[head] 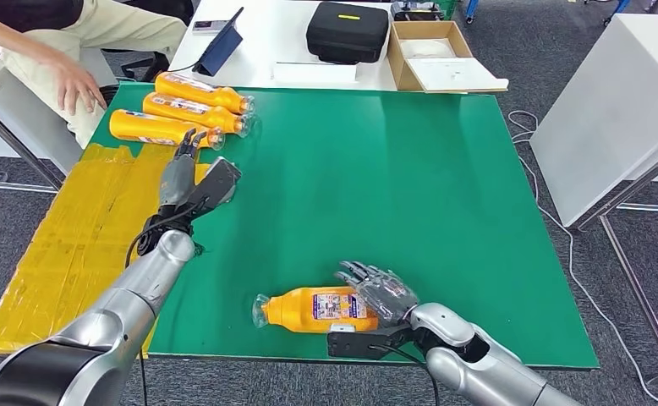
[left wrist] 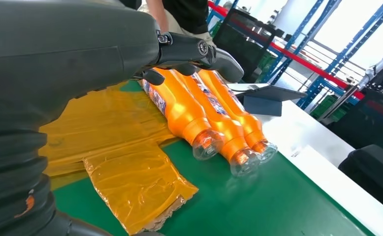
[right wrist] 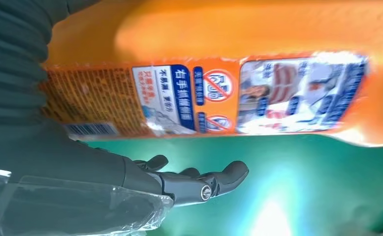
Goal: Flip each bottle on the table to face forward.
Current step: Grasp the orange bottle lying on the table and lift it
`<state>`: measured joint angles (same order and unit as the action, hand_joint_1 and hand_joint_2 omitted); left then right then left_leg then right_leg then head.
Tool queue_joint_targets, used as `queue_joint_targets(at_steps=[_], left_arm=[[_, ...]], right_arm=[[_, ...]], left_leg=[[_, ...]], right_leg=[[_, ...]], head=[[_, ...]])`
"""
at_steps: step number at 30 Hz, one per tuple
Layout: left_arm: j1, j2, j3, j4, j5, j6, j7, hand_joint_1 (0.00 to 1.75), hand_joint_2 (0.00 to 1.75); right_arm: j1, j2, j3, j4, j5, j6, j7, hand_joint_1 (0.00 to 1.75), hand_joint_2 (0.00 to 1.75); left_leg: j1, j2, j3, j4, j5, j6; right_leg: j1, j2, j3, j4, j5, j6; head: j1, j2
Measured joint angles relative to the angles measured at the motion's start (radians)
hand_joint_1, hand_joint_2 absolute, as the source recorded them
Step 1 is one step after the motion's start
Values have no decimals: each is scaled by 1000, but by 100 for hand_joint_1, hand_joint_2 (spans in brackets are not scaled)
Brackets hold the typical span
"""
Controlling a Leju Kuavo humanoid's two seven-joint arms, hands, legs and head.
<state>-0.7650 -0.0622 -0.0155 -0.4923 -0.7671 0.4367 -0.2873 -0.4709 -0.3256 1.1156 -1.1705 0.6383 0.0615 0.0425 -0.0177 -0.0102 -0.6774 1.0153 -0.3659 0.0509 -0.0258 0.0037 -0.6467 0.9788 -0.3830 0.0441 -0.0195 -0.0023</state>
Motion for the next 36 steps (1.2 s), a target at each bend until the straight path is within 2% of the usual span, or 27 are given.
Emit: queue_joint_targets(at_steps=[12, 36], left_arm=[[27, 9, -2, -2, 31, 13, 3, 0, 175], [35, 15, -14, -2, 39, 14, 1, 0, 175]], right_arm=[[35, 49, -57, 91, 125, -41, 20, 0, 175], [42, 59, -96, 144, 146, -48, 20, 0, 175]], left_leg=[[0, 1, 3, 0, 0, 0], [0, 2, 14, 0, 0, 0]], right_leg=[[0, 0, 2, 0, -1, -1], [0, 1, 11, -1, 0, -3]], head=[[0, 0], [0, 0]])
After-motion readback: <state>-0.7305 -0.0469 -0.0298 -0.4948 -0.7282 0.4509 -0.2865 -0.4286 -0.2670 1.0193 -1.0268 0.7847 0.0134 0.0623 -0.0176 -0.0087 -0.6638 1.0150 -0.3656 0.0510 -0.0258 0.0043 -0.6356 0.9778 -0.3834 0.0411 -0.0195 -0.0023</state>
